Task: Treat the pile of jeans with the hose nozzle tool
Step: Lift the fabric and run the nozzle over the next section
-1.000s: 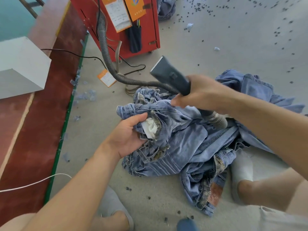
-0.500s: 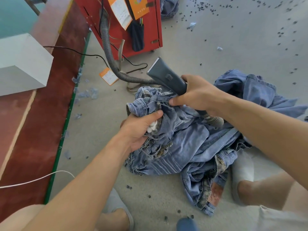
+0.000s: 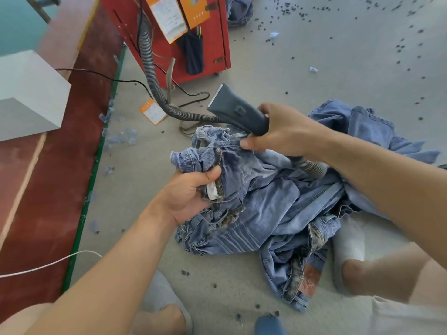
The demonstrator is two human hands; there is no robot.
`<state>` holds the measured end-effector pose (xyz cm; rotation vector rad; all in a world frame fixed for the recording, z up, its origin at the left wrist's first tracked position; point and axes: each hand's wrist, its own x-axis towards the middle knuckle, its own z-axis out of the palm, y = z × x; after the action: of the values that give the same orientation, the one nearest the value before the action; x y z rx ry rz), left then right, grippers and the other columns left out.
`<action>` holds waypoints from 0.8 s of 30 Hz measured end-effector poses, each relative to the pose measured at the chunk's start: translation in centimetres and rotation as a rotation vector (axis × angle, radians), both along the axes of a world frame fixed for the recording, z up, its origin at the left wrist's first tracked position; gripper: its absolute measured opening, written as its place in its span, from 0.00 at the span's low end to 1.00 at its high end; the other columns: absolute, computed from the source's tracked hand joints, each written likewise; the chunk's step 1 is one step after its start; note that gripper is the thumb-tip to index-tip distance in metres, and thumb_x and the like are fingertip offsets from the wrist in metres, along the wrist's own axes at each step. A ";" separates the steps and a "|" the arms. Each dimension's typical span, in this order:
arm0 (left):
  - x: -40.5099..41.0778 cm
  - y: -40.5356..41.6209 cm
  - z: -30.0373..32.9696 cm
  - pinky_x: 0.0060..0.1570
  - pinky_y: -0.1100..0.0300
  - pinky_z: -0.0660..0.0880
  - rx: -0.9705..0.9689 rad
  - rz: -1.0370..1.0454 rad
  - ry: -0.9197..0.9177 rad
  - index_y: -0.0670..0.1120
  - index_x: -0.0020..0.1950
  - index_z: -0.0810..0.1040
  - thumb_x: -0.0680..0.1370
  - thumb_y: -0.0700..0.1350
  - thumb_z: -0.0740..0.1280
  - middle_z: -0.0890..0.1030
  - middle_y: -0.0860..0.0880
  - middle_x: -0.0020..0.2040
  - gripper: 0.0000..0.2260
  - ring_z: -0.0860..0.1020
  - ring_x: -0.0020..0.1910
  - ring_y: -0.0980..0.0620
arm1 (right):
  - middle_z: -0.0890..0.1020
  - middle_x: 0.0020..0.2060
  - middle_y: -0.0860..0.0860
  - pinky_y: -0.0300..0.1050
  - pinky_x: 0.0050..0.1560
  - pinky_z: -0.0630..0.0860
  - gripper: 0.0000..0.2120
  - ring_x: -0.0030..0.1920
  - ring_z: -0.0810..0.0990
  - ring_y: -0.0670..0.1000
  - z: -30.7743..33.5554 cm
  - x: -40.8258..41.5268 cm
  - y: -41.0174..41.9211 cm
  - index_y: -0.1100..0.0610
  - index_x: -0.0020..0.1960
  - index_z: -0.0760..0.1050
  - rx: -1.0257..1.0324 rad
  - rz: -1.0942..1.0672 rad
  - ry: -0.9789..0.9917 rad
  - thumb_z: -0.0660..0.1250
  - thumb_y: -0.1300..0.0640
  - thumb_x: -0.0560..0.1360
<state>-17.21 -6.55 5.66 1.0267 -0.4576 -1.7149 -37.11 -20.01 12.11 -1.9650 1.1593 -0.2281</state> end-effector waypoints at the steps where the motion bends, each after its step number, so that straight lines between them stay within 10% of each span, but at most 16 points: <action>1: 0.2 0.2 -0.1 0.57 0.45 0.81 0.002 0.026 0.035 0.43 0.64 0.83 0.77 0.33 0.67 0.82 0.40 0.65 0.17 0.81 0.63 0.40 | 0.80 0.47 0.47 0.37 0.42 0.76 0.26 0.43 0.80 0.46 0.3 -0.5 -0.2 0.55 0.63 0.68 -0.064 0.028 -0.010 0.78 0.48 0.74; 4: 1.1 0.5 -0.1 0.58 0.44 0.81 0.012 0.084 0.089 0.39 0.67 0.80 0.78 0.33 0.65 0.81 0.38 0.65 0.17 0.81 0.63 0.39 | 0.78 0.44 0.39 0.28 0.34 0.70 0.23 0.40 0.79 0.36 1.8 -2.9 -1.2 0.46 0.60 0.66 -0.252 0.110 -0.023 0.77 0.48 0.74; 8: 1.5 0.7 -0.1 0.53 0.46 0.82 0.025 0.097 0.072 0.40 0.63 0.83 0.77 0.34 0.65 0.83 0.39 0.62 0.16 0.83 0.60 0.40 | 0.79 0.43 0.32 0.40 0.39 0.69 0.18 0.43 0.77 0.35 2.4 -5.9 -2.0 0.41 0.55 0.73 -0.317 0.227 0.124 0.77 0.45 0.69; 14: 1.5 0.3 -0.1 0.52 0.47 0.82 -0.018 0.049 -0.039 0.47 0.59 0.87 0.77 0.34 0.66 0.85 0.42 0.61 0.16 0.84 0.60 0.42 | 0.82 0.43 0.45 0.44 0.42 0.70 0.15 0.43 0.78 0.50 0.6 -3.9 -0.6 0.48 0.58 0.79 -0.392 0.365 0.149 0.76 0.49 0.72; 24: 1.4 0.1 0.4 0.54 0.46 0.82 -0.032 0.081 0.014 0.45 0.59 0.86 0.79 0.32 0.64 0.84 0.42 0.61 0.16 0.83 0.61 0.41 | 0.80 0.42 0.40 0.27 0.44 0.66 0.15 0.42 0.76 0.43 0.3 -3.3 -0.3 0.47 0.59 0.80 -0.447 0.272 0.005 0.77 0.50 0.74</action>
<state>-15.83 -6.45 6.03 0.9963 -0.4271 -1.6370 -40.41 -20.28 12.42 -2.4886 0.8796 -0.3624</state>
